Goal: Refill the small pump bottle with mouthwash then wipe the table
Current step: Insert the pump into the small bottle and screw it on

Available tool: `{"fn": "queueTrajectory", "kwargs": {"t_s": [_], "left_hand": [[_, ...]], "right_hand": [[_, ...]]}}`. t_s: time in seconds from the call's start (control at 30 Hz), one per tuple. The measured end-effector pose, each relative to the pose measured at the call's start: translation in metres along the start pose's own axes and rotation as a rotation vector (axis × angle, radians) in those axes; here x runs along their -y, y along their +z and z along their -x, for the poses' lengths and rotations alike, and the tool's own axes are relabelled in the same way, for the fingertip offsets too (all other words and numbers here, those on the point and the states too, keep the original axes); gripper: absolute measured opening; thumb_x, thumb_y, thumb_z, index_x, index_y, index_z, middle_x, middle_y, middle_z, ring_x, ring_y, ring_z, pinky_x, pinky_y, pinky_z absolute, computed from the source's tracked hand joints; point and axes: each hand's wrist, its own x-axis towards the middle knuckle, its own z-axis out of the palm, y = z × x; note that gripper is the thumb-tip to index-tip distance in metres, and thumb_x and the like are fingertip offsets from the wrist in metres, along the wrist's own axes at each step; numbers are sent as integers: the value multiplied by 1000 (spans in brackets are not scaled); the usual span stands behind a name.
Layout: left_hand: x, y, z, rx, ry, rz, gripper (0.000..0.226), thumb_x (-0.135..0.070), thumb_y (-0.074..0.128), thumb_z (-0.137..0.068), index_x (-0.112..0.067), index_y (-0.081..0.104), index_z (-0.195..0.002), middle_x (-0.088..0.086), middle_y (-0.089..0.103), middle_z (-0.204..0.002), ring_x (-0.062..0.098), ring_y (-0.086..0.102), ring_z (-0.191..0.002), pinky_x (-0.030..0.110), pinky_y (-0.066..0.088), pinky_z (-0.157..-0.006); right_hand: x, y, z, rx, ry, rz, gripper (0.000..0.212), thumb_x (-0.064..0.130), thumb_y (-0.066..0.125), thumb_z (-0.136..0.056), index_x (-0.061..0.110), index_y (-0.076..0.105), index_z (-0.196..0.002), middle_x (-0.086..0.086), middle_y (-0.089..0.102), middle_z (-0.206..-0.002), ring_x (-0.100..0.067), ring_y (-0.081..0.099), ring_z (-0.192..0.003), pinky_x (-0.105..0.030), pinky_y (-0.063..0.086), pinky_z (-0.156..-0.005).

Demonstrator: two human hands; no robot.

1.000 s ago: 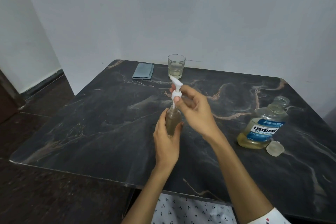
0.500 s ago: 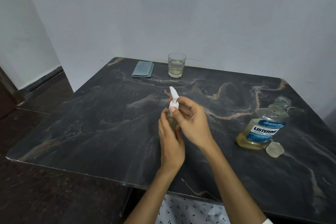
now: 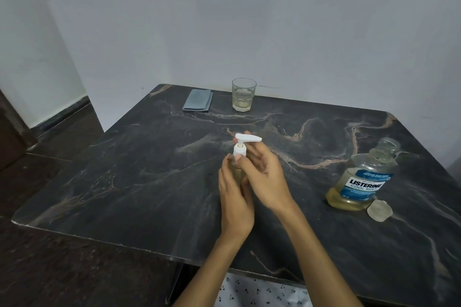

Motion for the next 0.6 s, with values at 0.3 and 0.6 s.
{"fn": "queueTrajectory", "kwargs": {"t_s": [0.3,0.6], "left_hand": [[-1,-1,-2,-9,11,7,50,2,46,-93,-6,34,-141,6,44,-137,14,43,-127,25,35,-106],[-3,-1,1,-8,-17,8,56,-3,49,-94,-23,30,-142,-18,36,-133,-5,38,-124,9,30,-101]], "right_hand": [[-4,1,2,-190,-80,1,61,5,85,-65,27,51,-111,4,52,-86,-10,65,-94,-24,51,-86],[1,0,-2,-75,-52,-2,31,4,72,-81,18,65,-108,7,72,-95,-7,67,-94,-18,49,-80]]}}
